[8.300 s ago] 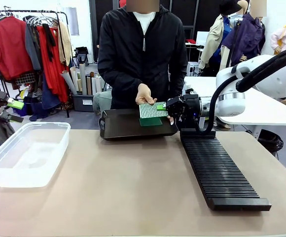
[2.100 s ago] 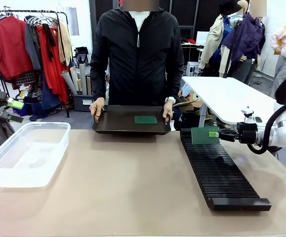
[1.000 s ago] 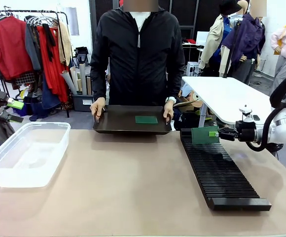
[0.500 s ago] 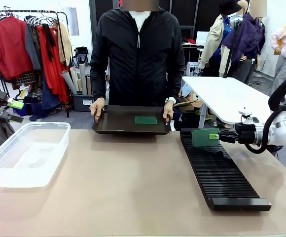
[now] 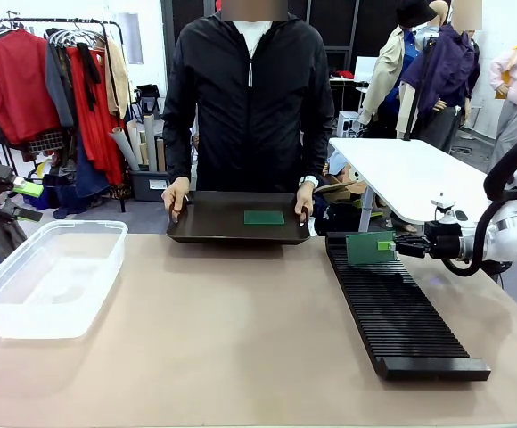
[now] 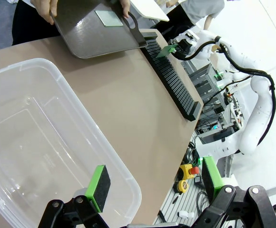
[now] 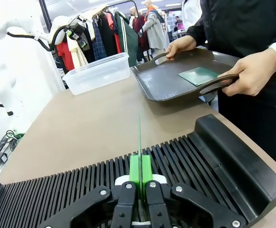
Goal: Sort PCBs into racks and boxes based on the side picked up.
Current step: If the short side of the Blank PCB is picked up, insert it into the PCB Rack ; if the long side is picked up, place it in the Organizing box.
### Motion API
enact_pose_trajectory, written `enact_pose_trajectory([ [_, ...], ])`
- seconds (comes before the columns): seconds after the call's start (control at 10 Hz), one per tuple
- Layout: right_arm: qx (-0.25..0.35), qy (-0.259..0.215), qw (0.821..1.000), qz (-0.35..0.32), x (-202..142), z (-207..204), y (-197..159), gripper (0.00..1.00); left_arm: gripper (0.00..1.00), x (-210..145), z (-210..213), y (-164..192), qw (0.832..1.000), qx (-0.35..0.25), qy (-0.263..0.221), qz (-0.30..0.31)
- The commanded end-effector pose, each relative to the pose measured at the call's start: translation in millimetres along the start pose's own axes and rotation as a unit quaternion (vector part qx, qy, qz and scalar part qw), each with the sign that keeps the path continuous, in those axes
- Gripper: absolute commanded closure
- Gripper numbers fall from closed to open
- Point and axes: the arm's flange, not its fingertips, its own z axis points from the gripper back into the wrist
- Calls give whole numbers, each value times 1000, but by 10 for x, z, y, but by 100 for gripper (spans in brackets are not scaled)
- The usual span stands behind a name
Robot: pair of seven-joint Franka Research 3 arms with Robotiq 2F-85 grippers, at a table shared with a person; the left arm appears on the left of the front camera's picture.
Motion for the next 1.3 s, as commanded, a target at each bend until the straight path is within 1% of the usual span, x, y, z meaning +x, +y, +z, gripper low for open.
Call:
enact_pose_trajectory([
  [0.0,16,7,1000,12,20,5,-44,100,0,2,3,-25,1000,2,-1,1],
  [0.7,31,22,999,1,-42,-16,-71,100,0,2,3,-25,1000,2,-1,1],
  [1.0,33,23,999,-1,-76,-26,-98,100,0,2,3,-25,1000,2,-1,1],
  [1.2,43,14,999,-2,-98,-16,-114,100,0,2,3,-25,1000,2,-1,1],
])
